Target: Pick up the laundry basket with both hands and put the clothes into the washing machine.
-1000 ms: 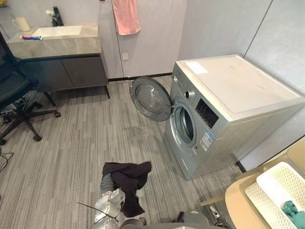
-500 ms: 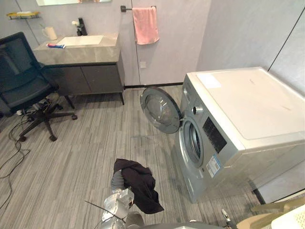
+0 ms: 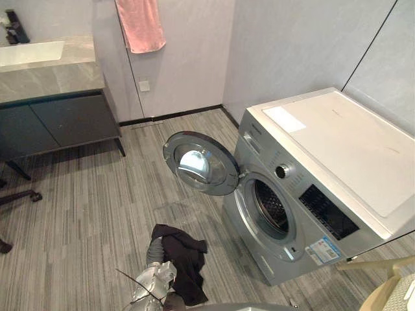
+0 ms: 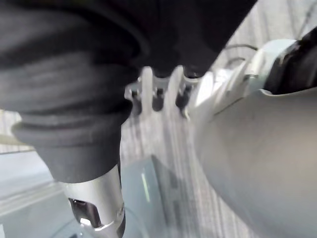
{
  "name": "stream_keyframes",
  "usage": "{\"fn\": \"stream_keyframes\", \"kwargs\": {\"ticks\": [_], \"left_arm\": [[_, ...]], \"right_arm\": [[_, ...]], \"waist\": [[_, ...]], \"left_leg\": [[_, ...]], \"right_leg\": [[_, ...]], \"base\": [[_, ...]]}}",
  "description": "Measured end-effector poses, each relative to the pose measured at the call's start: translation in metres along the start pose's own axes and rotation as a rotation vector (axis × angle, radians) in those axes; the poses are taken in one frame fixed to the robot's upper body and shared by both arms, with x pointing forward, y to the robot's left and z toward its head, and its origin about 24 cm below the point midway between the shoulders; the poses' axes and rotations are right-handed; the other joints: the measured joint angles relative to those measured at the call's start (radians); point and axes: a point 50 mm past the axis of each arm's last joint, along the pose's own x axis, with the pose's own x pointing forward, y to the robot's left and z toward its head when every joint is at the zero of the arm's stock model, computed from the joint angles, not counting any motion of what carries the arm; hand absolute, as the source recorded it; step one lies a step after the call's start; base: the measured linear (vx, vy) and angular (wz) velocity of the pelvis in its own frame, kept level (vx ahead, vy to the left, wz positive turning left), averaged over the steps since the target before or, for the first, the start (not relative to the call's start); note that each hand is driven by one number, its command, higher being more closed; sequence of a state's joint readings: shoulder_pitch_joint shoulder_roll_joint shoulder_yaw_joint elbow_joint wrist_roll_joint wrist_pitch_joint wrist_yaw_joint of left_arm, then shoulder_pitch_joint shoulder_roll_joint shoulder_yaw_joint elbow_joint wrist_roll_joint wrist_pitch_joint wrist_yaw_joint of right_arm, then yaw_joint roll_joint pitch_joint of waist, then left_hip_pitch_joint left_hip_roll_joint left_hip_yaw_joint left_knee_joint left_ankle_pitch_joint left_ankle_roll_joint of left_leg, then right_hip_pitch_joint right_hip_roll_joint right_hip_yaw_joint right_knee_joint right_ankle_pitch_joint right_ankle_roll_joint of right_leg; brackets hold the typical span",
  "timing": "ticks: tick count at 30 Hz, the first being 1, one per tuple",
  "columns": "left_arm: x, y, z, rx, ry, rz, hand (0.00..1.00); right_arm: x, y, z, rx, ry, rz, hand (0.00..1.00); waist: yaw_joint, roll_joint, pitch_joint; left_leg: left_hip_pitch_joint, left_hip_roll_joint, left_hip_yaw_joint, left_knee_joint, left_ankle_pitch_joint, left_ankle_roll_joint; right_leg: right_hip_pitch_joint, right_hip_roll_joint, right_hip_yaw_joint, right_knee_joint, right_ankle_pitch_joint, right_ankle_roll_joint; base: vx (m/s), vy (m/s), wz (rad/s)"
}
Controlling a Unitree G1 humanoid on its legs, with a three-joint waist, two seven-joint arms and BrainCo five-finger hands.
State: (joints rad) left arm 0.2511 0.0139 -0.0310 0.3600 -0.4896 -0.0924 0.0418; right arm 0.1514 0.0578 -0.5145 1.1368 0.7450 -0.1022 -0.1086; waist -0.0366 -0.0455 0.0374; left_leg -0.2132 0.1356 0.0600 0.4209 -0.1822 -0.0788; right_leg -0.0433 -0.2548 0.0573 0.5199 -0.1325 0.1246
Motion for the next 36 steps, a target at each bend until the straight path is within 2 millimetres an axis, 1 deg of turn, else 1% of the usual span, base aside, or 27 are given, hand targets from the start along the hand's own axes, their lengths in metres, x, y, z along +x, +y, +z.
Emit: {"fn": "stream_keyframes", "kwargs": {"ticks": [2, 3, 4, 5, 6, 7, 8, 10, 11, 12, 13, 14, 16, 18, 19, 20, 21, 23, 26, 28, 29, 30, 31, 32, 33, 35, 36], "left_arm": [[0.0, 0.001, 0.001, 0.019, -0.002, -0.003, 1.0], [0.0, 0.002, 0.002, 0.027, -0.004, -0.002, 1.0], [0.001, 0.003, 0.004, 0.036, -0.009, -0.001, 1.0], [0.001, 0.003, 0.005, 0.037, -0.016, -0.001, 1.0], [0.001, 0.003, 0.006, 0.039, -0.02, -0.002, 1.0], [0.002, 0.002, 0.008, 0.042, -0.027, -0.007, 1.0], [0.005, -0.002, 0.01, 0.042, -0.037, -0.019, 1.0], [0.01, -0.013, 0.016, 0.027, -0.059, -0.045, 1.0], [0.013, -0.019, 0.019, 0.017, -0.072, -0.06, 1.0], [0.017, -0.028, 0.023, 0.005, -0.085, -0.082, 1.0], [0.019, -0.035, 0.026, 0.0, -0.096, -0.1, 1.0], [0.02, -0.049, 0.033, -0.02, -0.128, -0.137, 1.0], [0.02, -0.056, 0.035, -0.034, -0.14, -0.154, 1.0], [0.018, -0.056, 0.037, -0.048, -0.152, -0.15, 1.0], [0.015, -0.056, 0.039, -0.055, -0.167, -0.157, 1.0], [0.012, -0.056, 0.042, -0.063, -0.183, -0.159, 1.0], [0.01, -0.051, 0.043, -0.071, -0.195, -0.143, 1.0], [0.005, -0.039, 0.038, -0.083, -0.189, -0.096, 1.0], [-0.003, -0.02, 0.028, -0.086, -0.156, -0.032, 1.0], [-0.007, -0.013, 0.023, -0.088, -0.136, -0.01, 1.0], [-0.01, -0.011, 0.018, -0.094, -0.117, 0.002, 1.0], [-0.01, -0.01, 0.016, -0.094, -0.108, 0.005, 1.0], [-0.01, -0.009, 0.015, -0.093, -0.1, 0.009, 1.0], [-0.01, -0.011, 0.014, -0.092, -0.098, 0.001, 1.0], [-0.009, -0.011, 0.015, -0.088, -0.097, -0.003, 1.0], [-0.001, -0.009, 0.018, -0.044, -0.091, -0.016, 1.0], [0.0, -0.008, 0.019, -0.032, -0.088, -0.022, 1.0]], "right_arm": [[0.001, 0.0, 0.005, 0.002, -0.011, 0.005, 0.0], [0.001, 0.001, 0.006, 0.003, -0.015, 0.008, 0.0], [0.001, 0.001, 0.008, 0.002, -0.021, 0.008, 0.0], [0.001, 0.003, 0.011, -0.004, -0.032, 0.014, 0.0], [0.001, 0.005, 0.012, -0.003, -0.038, 0.021, 0.0], [0.001, 0.007, 0.013, 0.002, -0.047, 0.031, 0.0], [0.0, 0.008, 0.012, 0.008, -0.051, 0.04, 0.0], [-0.001, 0.009, 0.012, 0.025, -0.056, 0.043, 0.0], [-0.001, 0.01, 0.013, 0.034, -0.064, 0.048, 0.0], [-0.001, 0.012, 0.016, 0.036, -0.079, 0.057, 0.0], [-0.001, 0.012, 0.019, 0.037, -0.088, 0.058, 0.0], [-0.001, 0.011, 0.02, 0.037, -0.092, 0.056, 0.0], [-0.002, 0.016, 0.021, 0.041, -0.099, 0.074, 0.0], [-0.002, 0.017, 0.02, 0.037, -0.099, 0.081, 0.0], [-0.002, 0.017, 0.021, 0.032, -0.101, 0.083, 0.0], [-0.002, 0.015, 0.027, 0.026, -0.117, 0.078, 0.0], [-0.001, 0.016, 0.034, 0.01, -0.134, 0.082, 0.0], [-0.001, 0.023, 0.038, -0.02, -0.15, 0.108, 0.0], [-0.002, 0.027, 0.034, -0.081, -0.139, 0.124, 0.0], [-0.003, 0.035, 0.029, -0.144, -0.13, 0.156, 0.0], [-0.005, 0.044, 0.026, -0.201, -0.133, 0.19, 0.0], [-0.004, 0.046, 0.026, -0.206, -0.131, 0.197, 0.0], [-0.004, 0.046, 0.027, -0.233, -0.135, 0.195, 0.0], [-0.002, 0.045, 0.036, -0.26, -0.159, 0.191, 0.0], [-0.002, 0.046, 0.037, -0.275, -0.16, 0.191, 0.0], [-0.002, 0.039, 0.028, -0.301, -0.133, 0.185, 0.0], [-0.002, 0.038, 0.026, -0.305, -0.128, 0.186, 0.0]], "waist": [[0.001, 0.019, 0.013], [-0.002, 0.026, 0.017], [-0.008, 0.034, 0.024], [-0.004, 0.044, 0.03], [-0.005, 0.047, 0.03], [-0.009, 0.047, 0.031], [-0.025, 0.045, 0.03], [-0.037, 0.043, 0.029], [-0.035, 0.034, 0.021], [-0.037, 0.064, 0.023], [-0.037, 0.073, 0.025], [-0.034, 0.082, 0.025], [-0.033, 0.08, 0.024], [-0.031, 0.066, 0.024], [-0.028, 0.075, 0.026], [-0.003, 0.098, 0.025], [0.016, 0.126, 0.022], [0.029, 0.141, 0.025], [0.053, 0.115, 0.024], [0.054, 0.084, 0.032], [0.056, 0.067, 0.04], [0.055, 0.064, 0.041], [0.053, 0.071, 0.037], [0.05, 0.118, 0.027], [0.051, 0.125, 0.02], [0.044, 0.091, 0.018], [0.043, 0.086, 0.021]], "left_leg": [[0.075, -0.007, 0.066, -0.038, -0.017, 0.029], [0.101, -0.01, 0.085, -0.054, -0.02, 0.034], [0.162, -0.015, 0.132, -0.097, -0.024, 0.043], [0.22, -0.019, 0.177, -0.142, -0.03, 0.051], [0.245, -0.019, 0.203, -0.162, -0.031, 0.052], [0.282, -0.024, 0.256, -0.205, -0.031, 0.053], [0.301, -0.036, 0.288, -0.237, -0.032, 0.055], [0.33, -0.058, 0.329, -0.278, -0.031, 0.052], [0.335, -0.062, 0.346, -0.282, -0.038, 0.043], [0.34, -0.044, 0.356, -0.287, -0.04, 0.028], [0.349, -0.038, 0.363, -0.298, -0.035, 0.021], [0.385, -0.028, 0.39, -0.324, -0.015, -0.009], [0.42, 0.001, 0.409, -0.265, -0.011, -0.013], [0.364, 0.069, 0.407, 0.01, -0.019, -0.01], [0.296, 0.134, 0.399, 0.224, -0.004, 0.013], [0.202, 0.218, 0.362, 0.474, 0.04, 0.06], [0.129, 0.259, 0.317, 0.651, 0.069, 0.07], [0.04, 0.255, 0.242, 0.774, 0.068, 0.075], [-0.011, 0.242, 0.199, 0.683, 0.055, 0.083], [-0.004, 0.235, 0.165, 0.477, 0.049, 0.09], [0.029, 0.19, 0.106, 0.287, 0.039, 0.069], [0.049, 0.163, 0.058, 0.19, 0.038, 0.057], [0.089, 0.124, -0.022, -0.003, 0.069, 0.021], [0.109, 0.124, -0.044, -0.143, 0.174, -0.03], [0.132, 0.129, -0.033, -0.15, 0.147, -0.056], [0.212, 0.081, 0.021, -0.281, 0.142, -0.067], [0.224, 0.068, 0.029, -0.303, 0.145, -0.062]], "right_leg": [[-0.104, -0.037, -0.046, 0.18, 0.073, -0.091], [-0.13, -0.048, -0.085, 0.235, 0.059, -0.106], [-0.168, -0.065, -0.18, 0.314, 0.01, -0.126], [-0.196, -0.055, -0.28, 0.355, -0.043, -0.119], [-0.211, -0.039, -0.311, 0.36, -0.067, -0.11], [-0.234, 0.005, -0.379, 0.333, -0.1, -0.09], [-0.238, 0.029, -0.479, 0.252, -0.102, -0.093], [-0.219, 0.034, -0.651, 0.059, -0.094, -0.105], [-0.207, 0.035, -0.729, -0.023, -0.073, -0.163], [-0.179, 0.061, -0.777, -0.062, -0.053, -0.229], [-0.173, 0.072, -0.782, -0.069, -0.051, -0.234], [-0.151, 0.095, -0.782, -0.08, -0.063, -0.253], [-0.08, 0.129, -0.778, -0.119, -0.076, -0.247], [0.012, 0.162, -0.765, -0.195, -0.074, -0.231], [0.057, 0.193, -0.751, -0.235, -0.07, -0.225], [0.078, 0.233, -0.723, -0.256, -0.076, -0.223], [0.096, 0.26, -0.676, -0.257, -0.091, -0.224], [0.122, 0.271, -0.603, -0.265, -0.106, -0.23], [0.148, 0.268, -0.497, -0.311, -0.087, -0.219], [0.166, 0.253, -0.423, -0.335, -0.06, -0.197], [0.177, 0.234, -0.368, -0.338, -0.051, -0.187], [0.179, 0.226, -0.345, -0.341, -0.047, -0.181], [0.181, 0.222, -0.301, -0.349, -0.041, -0.17], [0.182, 0.244, -0.271, -0.362, -0.03, -0.143], [0.193, 0.247, -0.258, -0.375, -0.03, -0.127], [0.198, 0.196, -0.239, -0.403, -0.011, -0.096], [0.196, 0.183, -0.233, -0.404, -0.011, -0.096]], "base": [[0.21, 0.418, -0.78], [0.2, 0.367, -0.98], [0.16, 0.211, -1.09], [0.15, 0.176, -1.16], [0.14, 0.108, -1.26], [0.12, 0.062, -0.98], [0.13, 0.041, -0.78], [0.24, -0.02, -0.49], [0.39, -0.056, -0.53], [0.33, -0.048, -0.3], [0.4, -0.062, -0.19], [0.32, -0.069, -0.1], [0.31, -0.118, -0.13], [0.2, -0.118, -0.16], [0.1, -0.11, -0.46], [0.12, -0.055, -0.9], [0.13, -0.008, -1.05], [0.16, 0.094, -1.19], [0.19, 0.101, -1.12], [0.25, 0.124, -1.13], [0.28, 0.177, -1.04], [0.31, 0.26, -1.21], [0.29, 0.318, -1.03], [0.23, 0.294, -0.93], [0.19, 0.231, -0.57], [0.18, 0.263, -0.25], [0.14, 0.27, -0.21]]}}
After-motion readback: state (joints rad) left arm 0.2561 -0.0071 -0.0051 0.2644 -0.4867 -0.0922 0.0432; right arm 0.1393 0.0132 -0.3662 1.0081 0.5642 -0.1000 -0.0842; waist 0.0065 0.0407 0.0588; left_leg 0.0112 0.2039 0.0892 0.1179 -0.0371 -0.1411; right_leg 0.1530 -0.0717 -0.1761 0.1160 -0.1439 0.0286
